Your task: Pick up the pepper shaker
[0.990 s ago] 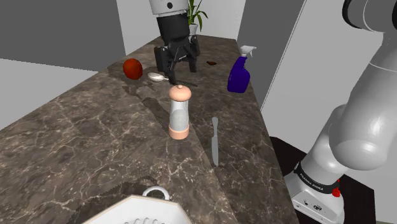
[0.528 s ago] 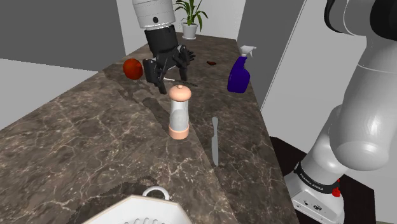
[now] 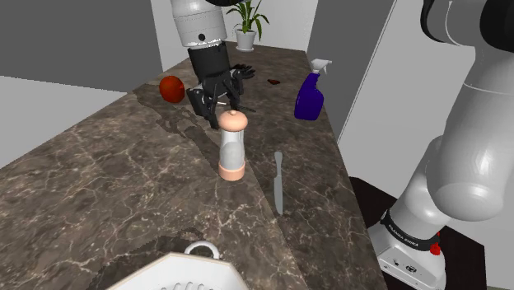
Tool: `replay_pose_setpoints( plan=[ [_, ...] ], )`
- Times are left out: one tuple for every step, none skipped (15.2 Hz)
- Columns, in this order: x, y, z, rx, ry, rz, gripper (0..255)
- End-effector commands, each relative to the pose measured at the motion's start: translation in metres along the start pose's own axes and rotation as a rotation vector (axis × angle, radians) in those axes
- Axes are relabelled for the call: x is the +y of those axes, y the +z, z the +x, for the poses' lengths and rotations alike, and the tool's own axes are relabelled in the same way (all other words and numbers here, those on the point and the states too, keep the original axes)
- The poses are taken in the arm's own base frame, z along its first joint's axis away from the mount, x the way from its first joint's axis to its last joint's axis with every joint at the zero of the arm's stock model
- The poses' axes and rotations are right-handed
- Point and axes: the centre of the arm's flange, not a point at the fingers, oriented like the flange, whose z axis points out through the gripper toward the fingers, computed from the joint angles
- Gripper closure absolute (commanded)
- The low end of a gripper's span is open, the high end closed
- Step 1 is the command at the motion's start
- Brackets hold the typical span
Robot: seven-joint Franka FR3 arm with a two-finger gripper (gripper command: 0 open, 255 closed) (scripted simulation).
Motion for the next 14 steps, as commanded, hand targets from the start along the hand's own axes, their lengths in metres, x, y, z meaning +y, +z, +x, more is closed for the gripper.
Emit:
replay_pose_setpoints(
  plan=[
    [0.0, 0.001, 0.0, -0.002, 0.0, 0.0, 255],
    [0.0, 0.001, 0.0, -0.002, 0.0, 0.0, 255],
    [0.0, 0.001, 0.0, -0.002, 0.0, 0.0, 255],
    [0.0, 0.001, 0.0, -0.002, 0.0, 0.0, 255],
    [0.0, 0.001, 0.0, -0.002, 0.0, 0.0, 255],
    [0.0, 0.002, 0.0, -0.002, 0.0, 0.0, 255],
    [0.001, -0.003, -0.001, -0.002, 0.0, 0.0, 255],
    [0.002, -0.009, -0.002, -0.002, 0.0, 0.0, 255],
    [0.002, -0.014, -0.003, -0.002, 0.0, 0.0, 255],
    [0.003, -0.019, -0.004, -0.002, 0.0, 0.0, 255],
    [0.004, -0.024, -0.005, -0.002, 0.0, 0.0, 255],
    [0.004, -0.029, -0.007, -0.002, 0.0, 0.0, 255],
    [0.005, -0.034, -0.008, -0.002, 0.0, 0.0, 255],
    [0.005, -0.039, -0.009, -0.002, 0.0, 0.0, 255]
  ],
)
